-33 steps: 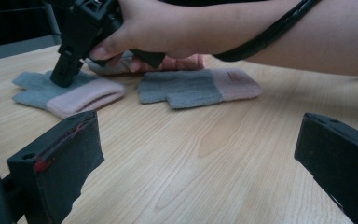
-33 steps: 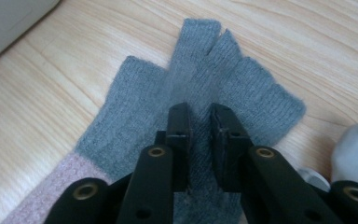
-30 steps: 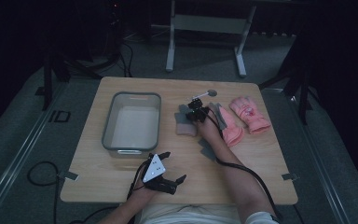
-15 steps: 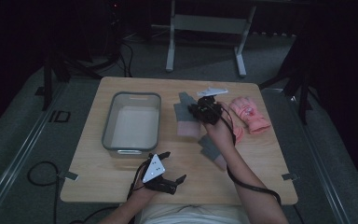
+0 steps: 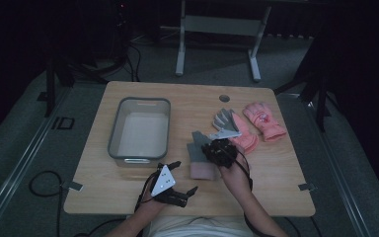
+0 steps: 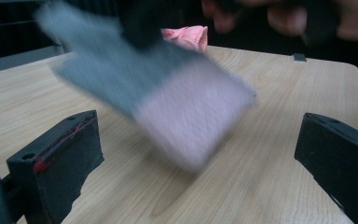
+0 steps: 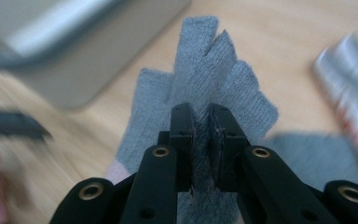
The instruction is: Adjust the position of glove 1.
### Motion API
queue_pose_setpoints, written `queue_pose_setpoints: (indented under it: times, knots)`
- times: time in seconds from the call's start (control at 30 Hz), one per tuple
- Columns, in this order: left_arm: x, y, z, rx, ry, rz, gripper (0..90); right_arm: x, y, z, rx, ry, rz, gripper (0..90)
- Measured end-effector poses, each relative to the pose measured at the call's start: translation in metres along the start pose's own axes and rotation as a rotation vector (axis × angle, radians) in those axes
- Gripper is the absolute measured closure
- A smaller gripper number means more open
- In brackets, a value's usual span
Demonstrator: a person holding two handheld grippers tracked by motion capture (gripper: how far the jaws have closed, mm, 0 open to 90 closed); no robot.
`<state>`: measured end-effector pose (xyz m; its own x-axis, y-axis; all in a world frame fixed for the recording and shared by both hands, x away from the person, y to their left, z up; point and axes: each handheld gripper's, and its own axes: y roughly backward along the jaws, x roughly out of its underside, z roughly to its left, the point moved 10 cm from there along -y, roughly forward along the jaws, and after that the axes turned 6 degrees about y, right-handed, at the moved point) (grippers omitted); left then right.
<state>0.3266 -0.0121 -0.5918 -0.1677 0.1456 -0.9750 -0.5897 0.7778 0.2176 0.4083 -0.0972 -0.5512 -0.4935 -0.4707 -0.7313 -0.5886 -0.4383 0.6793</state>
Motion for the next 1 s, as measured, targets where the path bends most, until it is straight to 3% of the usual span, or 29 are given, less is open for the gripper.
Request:
queue_pose_setpoints:
  times: [0.03,0.13,0.27,0.5,0.57,0.7,0.8,0.87,0.93,1.0]
  knots:
    - [0.0,0.0,0.0,0.001,0.002,0.0,0.1,0.015,-0.01,0.004,-0.02,-0.007,0.032,80.6]
    - [0.0,0.0,0.0,0.004,0.006,0.001,0.1,0.025,-0.018,0.008,-0.023,0.015,0.056,80.3]
    - [0.0,0.0,0.0,0.008,0.014,0.0,0.1,0.038,-0.035,0.011,-0.04,-0.003,0.085,78.8]
    - [0.0,-0.001,0.0,0.016,0.019,-0.001,0.1,0.052,-0.052,0.01,-0.043,0.002,0.107,69.9]
    - [0.0,-0.001,0.0,0.017,0.018,0.0,0.1,0.052,-0.054,0.01,-0.07,-0.011,0.079,64.3]
    - [0.0,-0.001,-0.001,0.02,0.016,0.002,0.1,0.053,-0.054,0.012,-0.049,0.014,0.072,62.6]
    - [0.0,-0.001,-0.001,0.021,0.017,0.002,0.1,0.051,-0.051,0.012,-0.061,-0.002,0.076,59.2]
    - [0.0,-0.001,-0.001,0.025,0.02,0.0,0.1,0.043,-0.042,0.01,-0.054,0.011,0.043,59.2]
    - [0.0,-0.001,-0.001,0.026,0.023,0.002,0.1,0.031,-0.028,0.004,-0.069,0.044,-0.001,59.7]
    - [0.0,-0.001,-0.001,0.028,0.022,0.003,0.1,0.018,-0.009,-0.017,-0.063,0.117,-0.039,61.4]
